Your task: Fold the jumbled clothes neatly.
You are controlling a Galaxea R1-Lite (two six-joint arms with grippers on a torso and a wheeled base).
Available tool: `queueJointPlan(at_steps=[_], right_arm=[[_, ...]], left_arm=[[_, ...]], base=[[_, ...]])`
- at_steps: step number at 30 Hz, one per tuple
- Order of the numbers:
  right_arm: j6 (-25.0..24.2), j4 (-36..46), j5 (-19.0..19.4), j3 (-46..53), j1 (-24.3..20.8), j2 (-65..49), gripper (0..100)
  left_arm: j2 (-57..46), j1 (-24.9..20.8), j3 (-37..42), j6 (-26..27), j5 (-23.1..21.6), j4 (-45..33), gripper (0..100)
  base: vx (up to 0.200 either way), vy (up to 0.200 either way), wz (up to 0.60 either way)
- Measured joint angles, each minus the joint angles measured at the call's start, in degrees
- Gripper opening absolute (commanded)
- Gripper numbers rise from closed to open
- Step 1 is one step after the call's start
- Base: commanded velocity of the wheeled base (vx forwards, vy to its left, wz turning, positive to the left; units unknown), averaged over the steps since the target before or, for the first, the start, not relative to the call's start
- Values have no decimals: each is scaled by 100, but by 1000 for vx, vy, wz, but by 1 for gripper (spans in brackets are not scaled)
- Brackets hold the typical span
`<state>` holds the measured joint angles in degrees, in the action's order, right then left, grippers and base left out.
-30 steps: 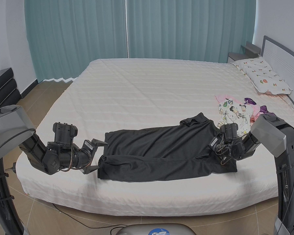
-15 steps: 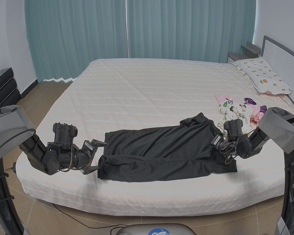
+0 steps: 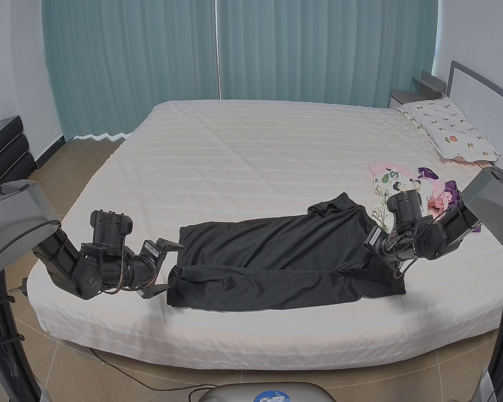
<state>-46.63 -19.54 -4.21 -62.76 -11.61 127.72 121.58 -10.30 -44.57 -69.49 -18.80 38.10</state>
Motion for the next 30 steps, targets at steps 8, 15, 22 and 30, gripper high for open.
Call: queueJointPlan(at_steps=[8,15,22,30], right_arm=[[-11,2,-490,808,-256,-263,0],[-4,33,-562,1480,-510,-540,100],[60,33,-567,1696,-427,-829,100],[311,0,-501,1412,43,-741,100]], left_arm=[[0,-2,0,-1,-2,0,100],[0,-2,0,2,0,0,100],[0,0,6,7,0,0,100],[0,-6,9,11,0,0,100]], base=[[0,0,0],[0,0,0],[0,0,0],[0,0,0]])
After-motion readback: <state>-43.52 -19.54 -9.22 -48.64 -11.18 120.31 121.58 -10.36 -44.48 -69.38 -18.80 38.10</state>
